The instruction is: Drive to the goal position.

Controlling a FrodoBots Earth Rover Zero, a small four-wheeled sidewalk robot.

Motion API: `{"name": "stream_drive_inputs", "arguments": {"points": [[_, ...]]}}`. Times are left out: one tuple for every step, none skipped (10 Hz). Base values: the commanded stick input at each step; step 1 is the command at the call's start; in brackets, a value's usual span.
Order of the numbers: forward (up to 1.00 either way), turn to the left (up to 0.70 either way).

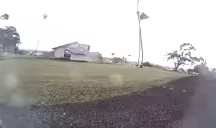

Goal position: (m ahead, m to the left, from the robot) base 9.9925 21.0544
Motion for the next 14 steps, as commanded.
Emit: {"name": "stream_drive_inputs", "arguments": {"points": [[0.00, 1.00], [0.00, 1.00], [0.00, 1.00], [0.00, 1.00], [0.00, 1.00], [0.00, 1.00], [0.00, 1.00], [0.00, 1.00], [0.00, 1.00], [0.00, 1.00], [0.00, 1.00], [0.00, 1.00], [0.00, 1.00], [0.00, 1.00]]}}
